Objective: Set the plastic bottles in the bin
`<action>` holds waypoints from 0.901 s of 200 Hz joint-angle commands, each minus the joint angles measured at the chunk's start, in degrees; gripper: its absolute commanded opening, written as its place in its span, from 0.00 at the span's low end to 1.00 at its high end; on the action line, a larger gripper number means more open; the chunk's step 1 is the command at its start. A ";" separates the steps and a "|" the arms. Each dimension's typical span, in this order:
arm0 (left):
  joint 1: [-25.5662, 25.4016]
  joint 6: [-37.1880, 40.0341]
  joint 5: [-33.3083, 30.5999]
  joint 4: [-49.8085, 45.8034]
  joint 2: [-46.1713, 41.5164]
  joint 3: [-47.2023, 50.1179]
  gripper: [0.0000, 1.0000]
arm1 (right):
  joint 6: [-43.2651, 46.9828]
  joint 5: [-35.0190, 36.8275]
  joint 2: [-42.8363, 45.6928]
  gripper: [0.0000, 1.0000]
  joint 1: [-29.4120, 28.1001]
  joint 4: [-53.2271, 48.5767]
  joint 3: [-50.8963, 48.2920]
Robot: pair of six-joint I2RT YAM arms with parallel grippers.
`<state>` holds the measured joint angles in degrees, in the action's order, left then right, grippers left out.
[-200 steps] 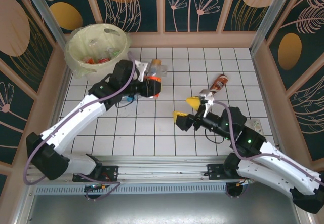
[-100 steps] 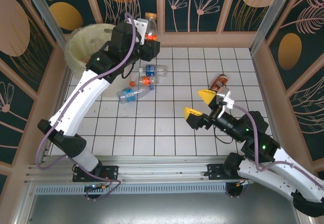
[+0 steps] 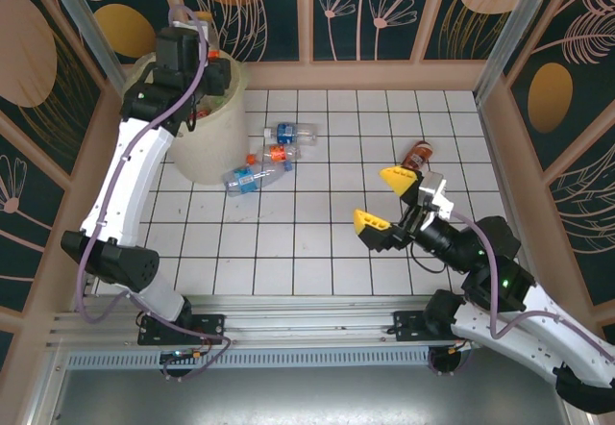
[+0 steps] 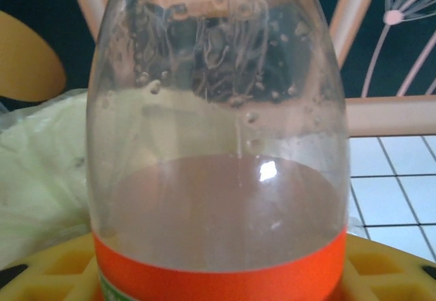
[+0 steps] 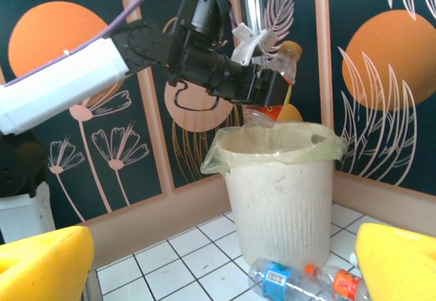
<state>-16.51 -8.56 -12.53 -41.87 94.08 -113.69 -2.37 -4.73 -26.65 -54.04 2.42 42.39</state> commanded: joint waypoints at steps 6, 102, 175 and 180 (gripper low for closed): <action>2.74 2.12 -0.46 -1.43 3.42 -2.24 0.55 | 2.02 -3.16 0.46 0.99 0.20 3.05 -0.51; 7.99 4.38 -2.05 -3.73 16.98 -4.45 0.56 | 1.71 -2.76 0.64 0.99 0.23 2.31 -0.21; 8.25 3.93 -3.03 -7.06 21.40 -4.11 0.62 | 1.23 -2.04 0.19 0.99 0.24 0.82 0.65; 8.25 3.84 -2.93 -7.22 21.38 -4.14 0.64 | 1.23 -1.95 0.20 0.99 0.20 0.78 0.67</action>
<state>-8.67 -5.13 -14.44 -46.72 114.56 -115.96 -1.39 -7.11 -26.65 -54.04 2.72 42.33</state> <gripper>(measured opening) 0.617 0.990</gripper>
